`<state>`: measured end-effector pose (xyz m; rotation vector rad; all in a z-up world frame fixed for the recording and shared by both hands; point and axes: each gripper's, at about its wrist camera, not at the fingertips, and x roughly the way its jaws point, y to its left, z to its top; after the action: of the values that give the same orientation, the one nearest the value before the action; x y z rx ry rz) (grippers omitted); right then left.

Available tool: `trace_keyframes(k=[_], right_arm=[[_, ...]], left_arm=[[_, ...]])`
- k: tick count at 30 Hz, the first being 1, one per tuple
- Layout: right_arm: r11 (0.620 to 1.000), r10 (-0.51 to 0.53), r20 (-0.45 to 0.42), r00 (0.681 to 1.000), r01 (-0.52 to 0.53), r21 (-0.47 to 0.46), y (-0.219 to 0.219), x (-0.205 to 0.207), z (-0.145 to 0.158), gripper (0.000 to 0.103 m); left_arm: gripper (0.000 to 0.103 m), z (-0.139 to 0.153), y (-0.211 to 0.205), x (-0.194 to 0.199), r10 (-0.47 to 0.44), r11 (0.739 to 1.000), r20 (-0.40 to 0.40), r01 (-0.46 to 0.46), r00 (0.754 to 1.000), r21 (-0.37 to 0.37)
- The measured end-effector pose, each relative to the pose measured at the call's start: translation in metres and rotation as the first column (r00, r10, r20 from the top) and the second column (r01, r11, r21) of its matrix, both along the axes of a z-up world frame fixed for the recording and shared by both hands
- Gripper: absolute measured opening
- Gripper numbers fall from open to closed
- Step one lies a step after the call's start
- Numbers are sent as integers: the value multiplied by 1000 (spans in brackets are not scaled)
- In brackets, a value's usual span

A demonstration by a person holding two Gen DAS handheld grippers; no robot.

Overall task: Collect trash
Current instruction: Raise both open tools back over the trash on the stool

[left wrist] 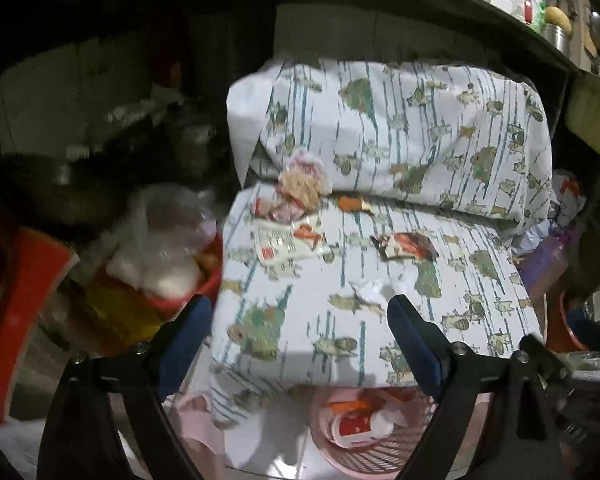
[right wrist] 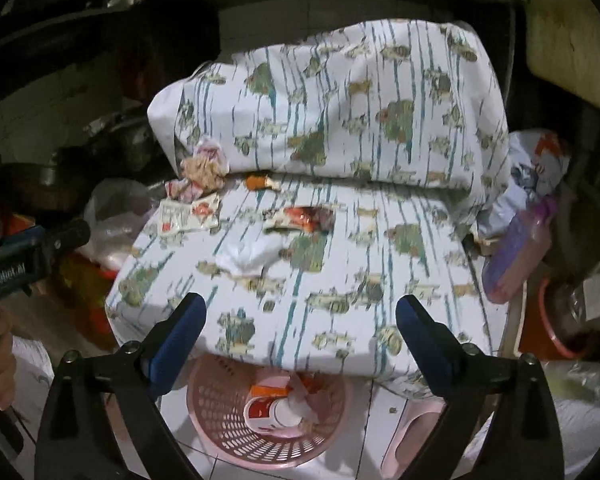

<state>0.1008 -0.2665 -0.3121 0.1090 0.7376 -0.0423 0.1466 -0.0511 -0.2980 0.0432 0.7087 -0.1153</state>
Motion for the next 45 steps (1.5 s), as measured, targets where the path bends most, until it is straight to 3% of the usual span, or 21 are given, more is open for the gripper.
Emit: trace_keyframes(k=[2,5,6,7,11,14,17,23,26,29,32,35,37,44,45], right_arm=[[1000,11,25,1000,-11,-16,-2,1,23,95],[987,23,39,999,-17,-159,2,11,51,103],[979,25,48,999,-15,-206,4,14,57,103],[970,20,66,998,-4,-242,4,18,63,103],[958,-17,130,991,53,-281,-3,35,79,103],[978,-13,190,982,52,-200,-16,45,92,103],[995,-15,170,985,31,-92,-30,65,99,103],[996,-71,197,978,81,-42,-57,107,108,103],[998,-56,145,988,50,46,-69,132,101,103],[982,-22,55,998,11,191,-78,153,72,103],[975,30,-71,997,-14,220,-72,173,35,101],[977,54,-149,987,-21,213,-65,188,13,94],[975,69,-171,983,-30,221,-60,193,4,81],[969,189,-278,942,-134,205,-26,197,-32,42],[965,207,-295,933,-145,217,-21,196,-38,33]], left_arm=[[91,14,0,1,-16,1000,18,16,1000,-5],[91,39,1,-1,-15,1000,83,16,996,-13],[93,45,1,-1,-8,1000,101,10,995,-21],[103,53,1,-1,-8,999,118,12,993,-34],[103,75,-2,10,-20,999,145,26,989,-40],[103,87,-9,26,-37,999,164,39,986,-7],[103,99,-17,43,-55,998,223,44,973,54],[103,116,-30,74,-97,987,317,51,943,152],[103,108,-30,97,-104,989,266,71,958,130],[103,90,-29,115,-94,991,227,69,969,118],[103,74,-32,136,-133,986,146,116,980,119],[103,67,-35,151,-117,980,169,87,979,177],[103,63,-35,158,-99,975,197,55,975,215],[103,53,-26,176,-90,985,113,71,990,159],[103,51,-26,177,-91,985,102,75,991,155]])
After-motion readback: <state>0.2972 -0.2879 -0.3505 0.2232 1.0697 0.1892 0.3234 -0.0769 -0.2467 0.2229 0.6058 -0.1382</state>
